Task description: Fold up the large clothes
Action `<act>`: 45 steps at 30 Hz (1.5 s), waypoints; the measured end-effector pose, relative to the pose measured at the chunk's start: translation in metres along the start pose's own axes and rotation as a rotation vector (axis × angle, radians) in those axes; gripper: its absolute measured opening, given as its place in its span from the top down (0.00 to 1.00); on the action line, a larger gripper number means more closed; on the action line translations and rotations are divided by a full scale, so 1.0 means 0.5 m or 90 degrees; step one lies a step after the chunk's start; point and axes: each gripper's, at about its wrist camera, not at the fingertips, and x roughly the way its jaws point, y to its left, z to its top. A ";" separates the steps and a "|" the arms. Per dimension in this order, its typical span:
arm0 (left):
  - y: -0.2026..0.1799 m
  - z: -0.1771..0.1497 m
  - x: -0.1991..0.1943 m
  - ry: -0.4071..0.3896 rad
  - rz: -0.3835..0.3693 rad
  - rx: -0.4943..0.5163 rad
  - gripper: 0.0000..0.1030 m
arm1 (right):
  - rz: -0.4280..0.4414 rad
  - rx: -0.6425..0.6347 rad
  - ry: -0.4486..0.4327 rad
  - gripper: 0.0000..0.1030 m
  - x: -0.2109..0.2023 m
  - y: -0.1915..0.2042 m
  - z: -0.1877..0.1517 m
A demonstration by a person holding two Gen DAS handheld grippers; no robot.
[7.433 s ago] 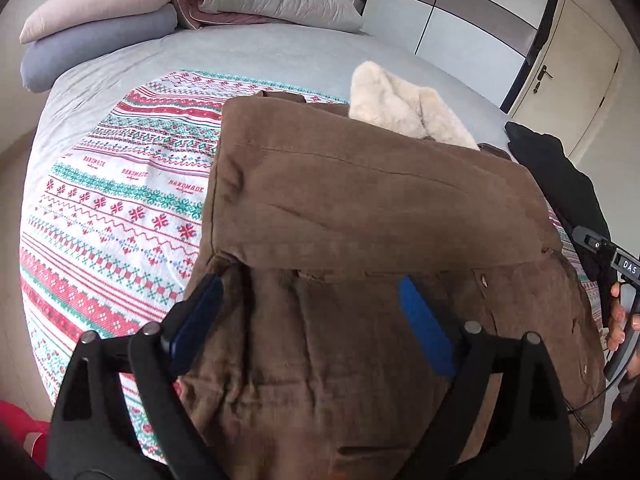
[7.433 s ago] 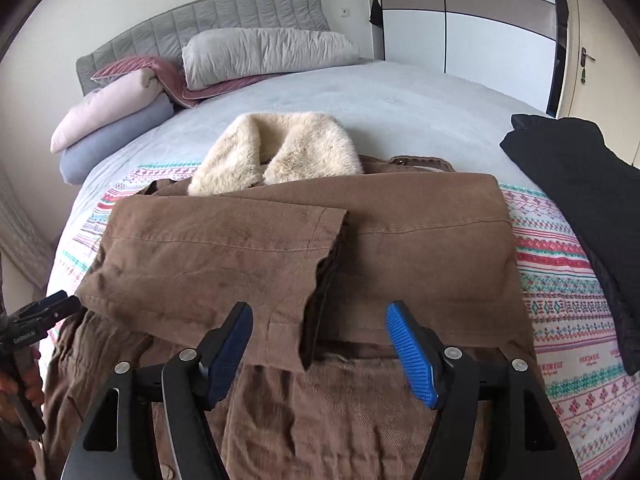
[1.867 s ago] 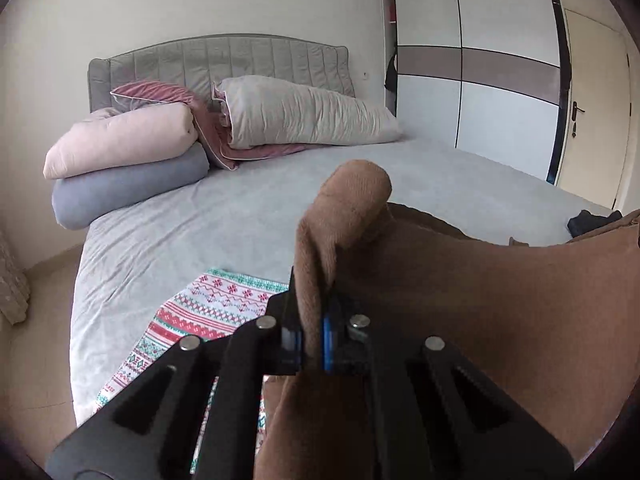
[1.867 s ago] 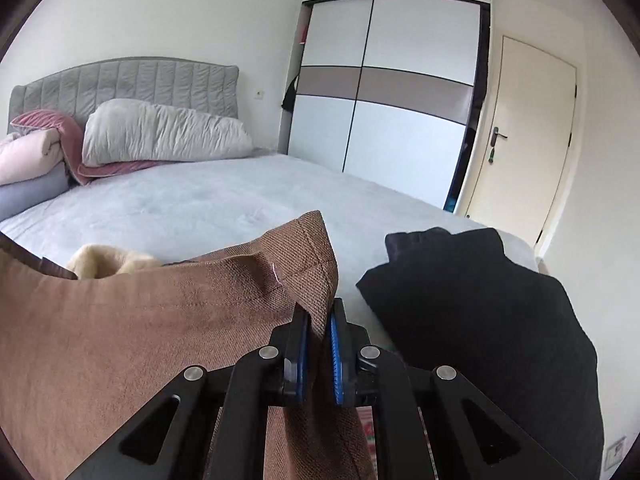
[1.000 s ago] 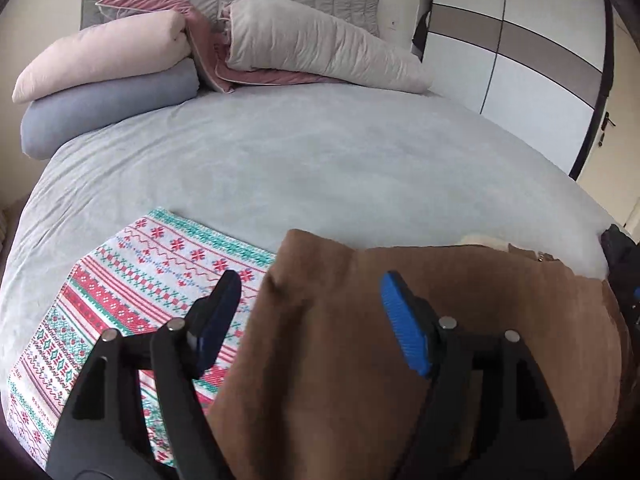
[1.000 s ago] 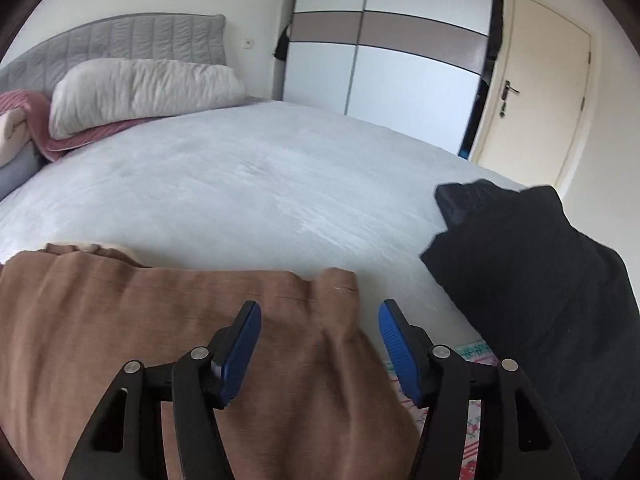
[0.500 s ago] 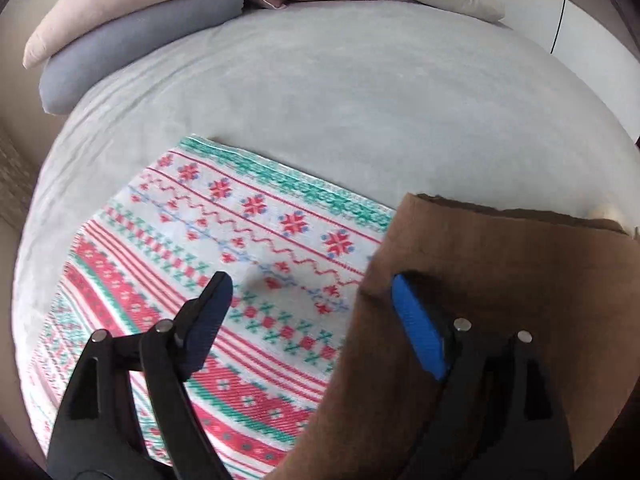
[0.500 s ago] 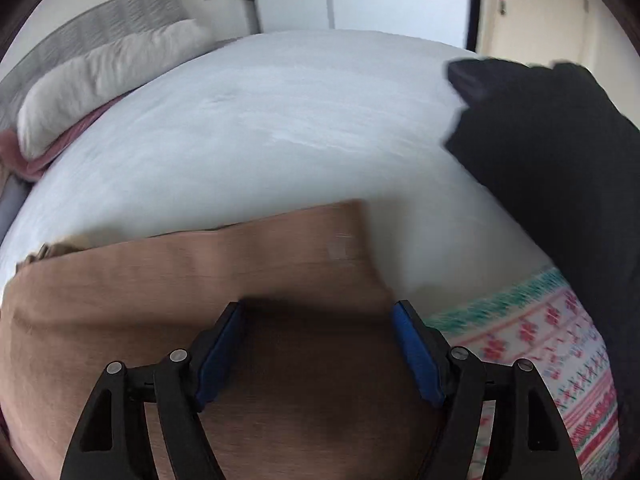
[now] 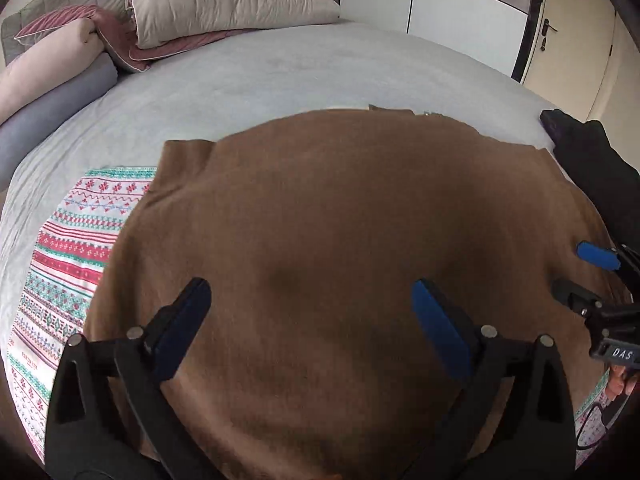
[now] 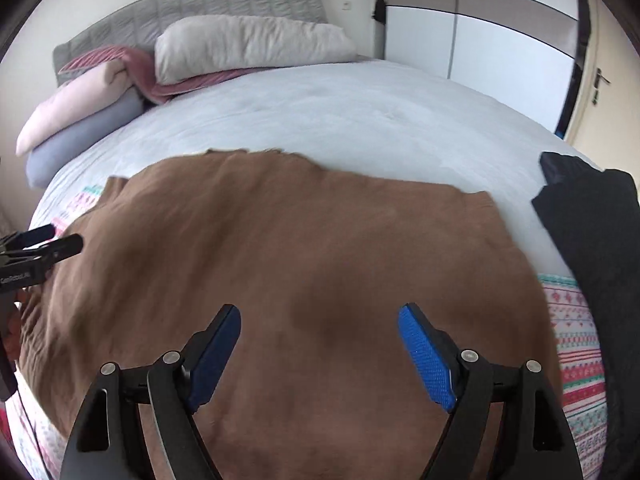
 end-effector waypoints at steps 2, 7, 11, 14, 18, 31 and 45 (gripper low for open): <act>0.019 -0.048 0.014 0.026 0.004 -0.014 0.02 | 0.001 -0.031 0.018 0.20 0.018 0.029 -0.059; 0.132 -0.165 -0.031 -0.023 -0.026 0.001 0.01 | 0.006 0.047 -0.004 0.13 -0.021 -0.102 -0.142; 0.166 -0.205 -0.074 -0.032 0.034 0.047 0.00 | -0.091 0.077 0.000 0.13 -0.063 -0.218 -0.197; 0.223 -0.215 -0.095 -0.001 0.023 -0.034 0.01 | -0.155 0.085 0.009 0.13 -0.104 -0.256 -0.213; 0.215 -0.217 -0.161 -0.045 0.019 -0.078 0.01 | -0.158 0.126 0.001 0.13 -0.158 -0.278 -0.231; -0.057 -0.212 -0.109 -0.010 -0.001 0.028 0.01 | -0.082 0.033 -0.030 0.12 -0.160 -0.058 -0.187; -0.080 -0.372 -0.276 0.027 0.063 -0.035 0.00 | -0.126 0.103 -0.006 0.10 -0.302 -0.066 -0.348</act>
